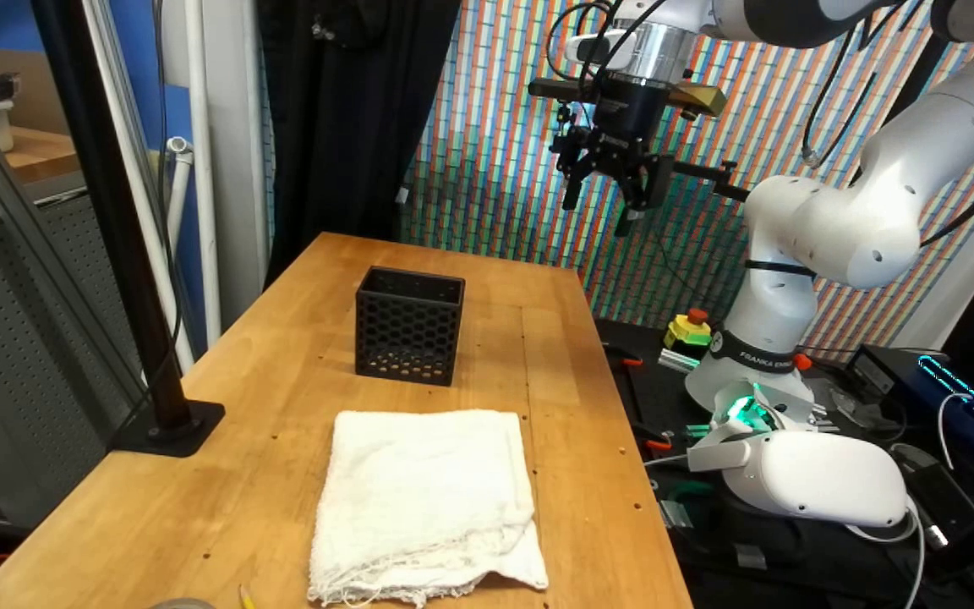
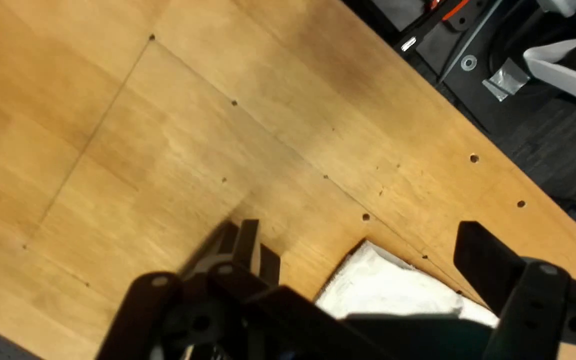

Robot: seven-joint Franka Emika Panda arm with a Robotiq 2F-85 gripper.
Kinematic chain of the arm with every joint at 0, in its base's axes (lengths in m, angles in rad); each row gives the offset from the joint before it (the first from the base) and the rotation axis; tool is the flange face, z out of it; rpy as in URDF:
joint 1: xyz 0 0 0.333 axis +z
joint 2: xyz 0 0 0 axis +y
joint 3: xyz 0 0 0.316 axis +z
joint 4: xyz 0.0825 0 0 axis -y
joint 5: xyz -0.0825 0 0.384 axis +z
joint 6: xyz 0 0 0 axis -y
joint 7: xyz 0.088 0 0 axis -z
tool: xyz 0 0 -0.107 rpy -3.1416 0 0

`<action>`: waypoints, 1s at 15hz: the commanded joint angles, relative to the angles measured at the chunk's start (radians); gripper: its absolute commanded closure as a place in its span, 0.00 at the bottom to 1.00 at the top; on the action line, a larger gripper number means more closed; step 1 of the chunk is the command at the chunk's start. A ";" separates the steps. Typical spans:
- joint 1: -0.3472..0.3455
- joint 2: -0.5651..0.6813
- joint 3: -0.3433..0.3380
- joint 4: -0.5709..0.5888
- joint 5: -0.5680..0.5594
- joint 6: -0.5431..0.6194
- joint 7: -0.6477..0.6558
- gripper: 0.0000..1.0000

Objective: Put the white towel inside the black basket

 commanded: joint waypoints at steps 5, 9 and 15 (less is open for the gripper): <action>0.111 0.258 0.104 0.192 -0.058 0.255 -0.119 0.00; 0.136 0.400 0.120 0.255 -0.052 0.457 -0.245 0.00; 0.116 0.673 0.146 0.366 0.045 0.615 -0.430 0.00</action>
